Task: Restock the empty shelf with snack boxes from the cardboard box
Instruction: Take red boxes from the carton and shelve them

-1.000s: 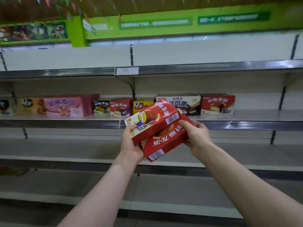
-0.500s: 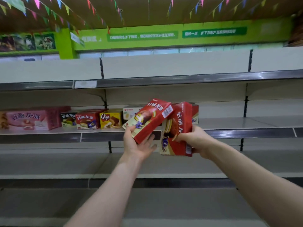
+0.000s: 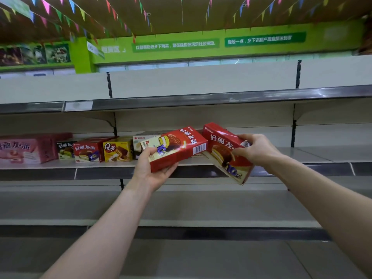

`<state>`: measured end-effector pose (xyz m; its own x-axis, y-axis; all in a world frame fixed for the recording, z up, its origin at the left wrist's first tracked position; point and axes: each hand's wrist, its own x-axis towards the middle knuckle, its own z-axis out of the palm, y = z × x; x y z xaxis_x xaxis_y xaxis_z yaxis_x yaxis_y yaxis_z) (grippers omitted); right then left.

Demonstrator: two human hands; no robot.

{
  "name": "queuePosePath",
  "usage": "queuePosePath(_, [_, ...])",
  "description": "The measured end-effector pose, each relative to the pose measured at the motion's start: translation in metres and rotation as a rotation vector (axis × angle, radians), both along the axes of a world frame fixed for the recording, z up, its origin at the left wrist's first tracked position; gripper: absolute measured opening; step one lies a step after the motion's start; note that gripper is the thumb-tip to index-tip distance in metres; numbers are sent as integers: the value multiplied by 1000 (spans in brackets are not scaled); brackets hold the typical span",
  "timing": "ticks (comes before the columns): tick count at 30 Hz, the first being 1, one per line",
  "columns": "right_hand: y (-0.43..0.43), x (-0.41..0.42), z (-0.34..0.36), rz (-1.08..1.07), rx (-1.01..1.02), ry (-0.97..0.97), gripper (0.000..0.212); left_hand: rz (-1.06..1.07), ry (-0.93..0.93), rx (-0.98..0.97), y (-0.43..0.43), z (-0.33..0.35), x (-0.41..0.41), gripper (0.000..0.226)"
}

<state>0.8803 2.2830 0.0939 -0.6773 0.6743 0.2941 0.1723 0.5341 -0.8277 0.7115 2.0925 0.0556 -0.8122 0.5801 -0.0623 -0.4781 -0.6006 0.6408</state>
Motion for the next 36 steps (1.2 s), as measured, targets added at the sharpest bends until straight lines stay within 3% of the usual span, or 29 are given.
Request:
queuePosePath(8, [36,-45,0,-28,123,6,55,30,-1,-65,19,3,-34,36])
queuePosePath(17, [70,-98,14,3,63,-49,53,8,-13,11,54,14,-81,40])
queuePosePath(23, [102,-115,6,-11,23,-94,58,-23,11,9,81,18,-100,28])
queuePosePath(28, [119,-121,8,102,0,-173,54,-46,12,91,102,18,-104,32])
queuePosePath(33, [127,-136,12,229,99,-255,49,-83,47,22,127,23,-101,28])
queuePosePath(36, [135,-143,15,184,334,-350,47,-83,46,-4,141,23,-101,25])
